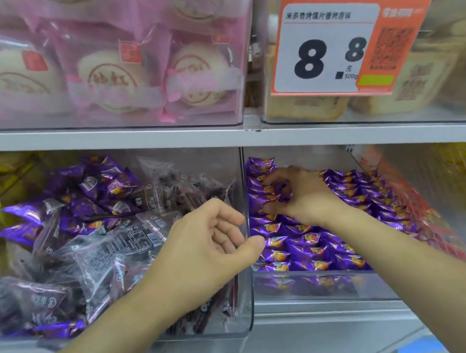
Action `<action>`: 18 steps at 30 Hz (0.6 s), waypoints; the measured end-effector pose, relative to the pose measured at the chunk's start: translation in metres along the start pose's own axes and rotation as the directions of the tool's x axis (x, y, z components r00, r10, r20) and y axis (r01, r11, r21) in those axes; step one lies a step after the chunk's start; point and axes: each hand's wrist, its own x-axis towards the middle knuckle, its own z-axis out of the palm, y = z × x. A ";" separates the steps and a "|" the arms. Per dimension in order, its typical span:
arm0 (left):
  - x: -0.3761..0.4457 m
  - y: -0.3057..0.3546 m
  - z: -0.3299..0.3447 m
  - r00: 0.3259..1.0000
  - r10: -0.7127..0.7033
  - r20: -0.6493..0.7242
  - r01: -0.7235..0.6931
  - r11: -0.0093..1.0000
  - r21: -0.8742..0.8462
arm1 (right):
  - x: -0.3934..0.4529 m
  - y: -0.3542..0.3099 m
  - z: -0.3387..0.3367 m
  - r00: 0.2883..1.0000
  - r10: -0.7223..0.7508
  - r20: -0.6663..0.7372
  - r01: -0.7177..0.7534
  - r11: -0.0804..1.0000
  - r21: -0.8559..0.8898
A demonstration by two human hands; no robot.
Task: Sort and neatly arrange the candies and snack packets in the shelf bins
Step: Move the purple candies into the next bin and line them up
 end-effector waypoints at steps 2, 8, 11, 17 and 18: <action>0.001 0.000 0.000 1.000 -0.004 0.008 0.005 0.999 -0.044 | 0.000 0.001 0.001 0.999 0.019 -0.032 -0.018 1.000 0.015; 0.001 0.000 -0.001 1.000 0.007 0.020 -0.006 0.998 -0.055 | -0.004 0.000 0.004 0.998 0.003 -0.069 -0.005 1.000 -0.029; 0.001 0.000 -0.003 1.000 0.009 0.030 -0.008 0.999 -0.042 | -0.005 -0.003 -0.001 0.997 -0.019 -0.078 0.015 0.998 -0.057; -0.001 0.002 -0.004 0.999 0.016 0.045 -0.015 0.999 -0.032 | -0.008 -0.003 0.002 0.991 -0.120 -0.059 0.112 0.986 -0.120; -0.001 0.002 -0.004 0.999 0.018 0.044 -0.017 0.999 -0.027 | -0.008 -0.004 0.002 0.991 -0.116 -0.071 0.108 0.988 -0.108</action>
